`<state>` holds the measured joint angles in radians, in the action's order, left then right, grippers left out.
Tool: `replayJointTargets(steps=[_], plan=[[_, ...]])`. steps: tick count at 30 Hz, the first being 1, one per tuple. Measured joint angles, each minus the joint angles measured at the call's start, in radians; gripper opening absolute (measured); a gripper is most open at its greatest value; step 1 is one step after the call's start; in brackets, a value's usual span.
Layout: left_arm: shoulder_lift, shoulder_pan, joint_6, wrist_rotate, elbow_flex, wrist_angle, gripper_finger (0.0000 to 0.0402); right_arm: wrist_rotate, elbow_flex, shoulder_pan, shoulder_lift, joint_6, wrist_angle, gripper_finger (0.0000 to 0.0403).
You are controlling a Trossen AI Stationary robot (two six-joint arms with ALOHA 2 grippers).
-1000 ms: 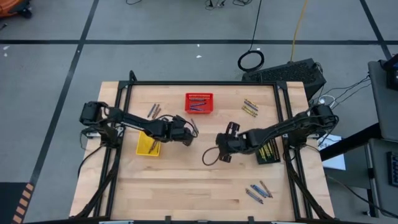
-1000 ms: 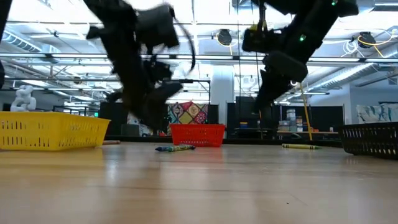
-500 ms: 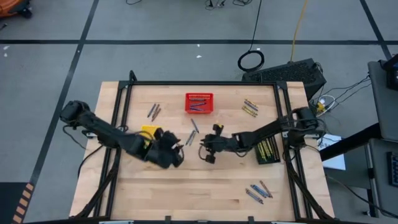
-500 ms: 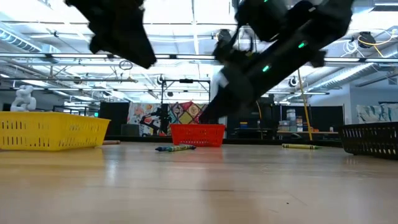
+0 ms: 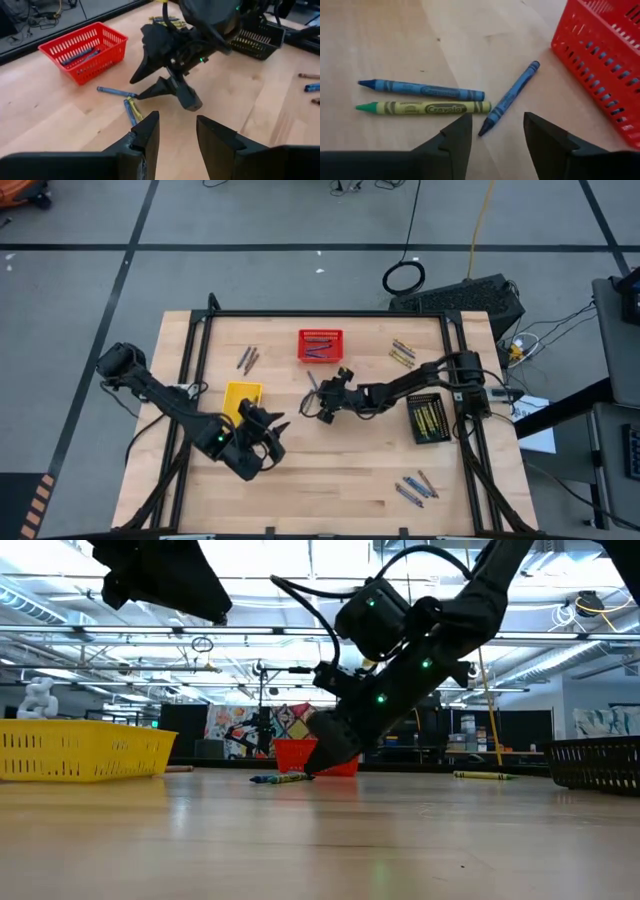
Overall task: Sort crayons
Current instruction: Put the blue crayon into the red basket
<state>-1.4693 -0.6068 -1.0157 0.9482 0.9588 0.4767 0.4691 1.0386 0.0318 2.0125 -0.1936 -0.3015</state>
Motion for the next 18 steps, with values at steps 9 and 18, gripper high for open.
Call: replayJointTargets(steps=[9, 18], plan=[[0.0, -0.001, 0.001, 0.018, 0.0, 0.0, 0.0132, -0.098, 0.0, -0.057, 0.011, -0.004, 0.015, 0.0127], [0.0, -0.001, 0.001, 0.023, 0.0, 0.0, 0.0132, -0.138, 0.002, -0.092, 0.025, 0.04, 0.021, 0.0069]])
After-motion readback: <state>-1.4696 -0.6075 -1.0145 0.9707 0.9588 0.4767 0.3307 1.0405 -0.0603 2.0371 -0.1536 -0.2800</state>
